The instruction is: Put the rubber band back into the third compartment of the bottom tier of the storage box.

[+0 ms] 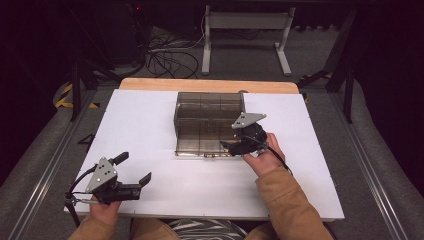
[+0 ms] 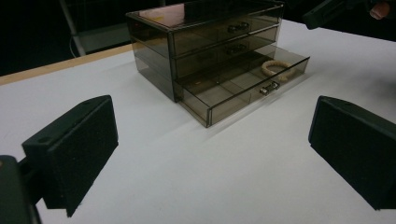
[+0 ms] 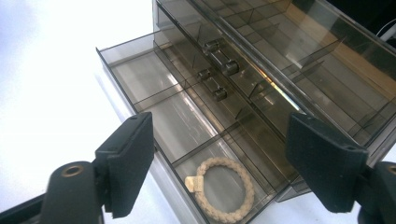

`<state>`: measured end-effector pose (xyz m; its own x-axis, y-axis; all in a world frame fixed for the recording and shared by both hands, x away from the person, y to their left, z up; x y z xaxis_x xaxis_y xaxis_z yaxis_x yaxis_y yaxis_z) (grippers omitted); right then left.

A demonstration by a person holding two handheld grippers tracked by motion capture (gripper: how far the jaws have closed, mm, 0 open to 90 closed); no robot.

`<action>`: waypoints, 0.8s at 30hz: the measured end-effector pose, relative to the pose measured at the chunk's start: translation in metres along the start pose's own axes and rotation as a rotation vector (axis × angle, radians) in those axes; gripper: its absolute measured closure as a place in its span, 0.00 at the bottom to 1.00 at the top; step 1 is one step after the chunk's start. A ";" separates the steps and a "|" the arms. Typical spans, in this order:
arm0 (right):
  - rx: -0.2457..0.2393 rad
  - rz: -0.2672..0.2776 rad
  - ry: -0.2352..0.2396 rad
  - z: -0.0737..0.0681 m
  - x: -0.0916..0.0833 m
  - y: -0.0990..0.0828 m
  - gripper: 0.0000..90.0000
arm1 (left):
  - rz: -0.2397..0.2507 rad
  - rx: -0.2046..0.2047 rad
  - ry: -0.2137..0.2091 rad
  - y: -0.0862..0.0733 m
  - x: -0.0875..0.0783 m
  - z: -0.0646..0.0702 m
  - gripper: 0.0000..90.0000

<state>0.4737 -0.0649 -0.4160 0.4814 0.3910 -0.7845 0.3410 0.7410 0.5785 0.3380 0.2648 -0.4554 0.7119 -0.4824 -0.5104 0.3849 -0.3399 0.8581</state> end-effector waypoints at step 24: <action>-0.018 0.129 0.048 -0.006 -0.025 0.001 0.00 | 0.006 -0.001 0.001 0.000 0.000 -0.001 0.02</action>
<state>0.4573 -0.0705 -0.3970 0.4807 0.5091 -0.7140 0.2643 0.6922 0.6716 0.3382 0.2653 -0.4550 0.7149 -0.4835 -0.5052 0.3813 -0.3361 0.8612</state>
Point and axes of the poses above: each handheld gripper's, and its own axes: x roughly forward along the jaws, y roughly out of its top, z roughly to its right, the point moved 5 cm from there along x, roughly forward along the jaws, and after that the axes turned 15 degrees about -z, right-handed, at the moved point
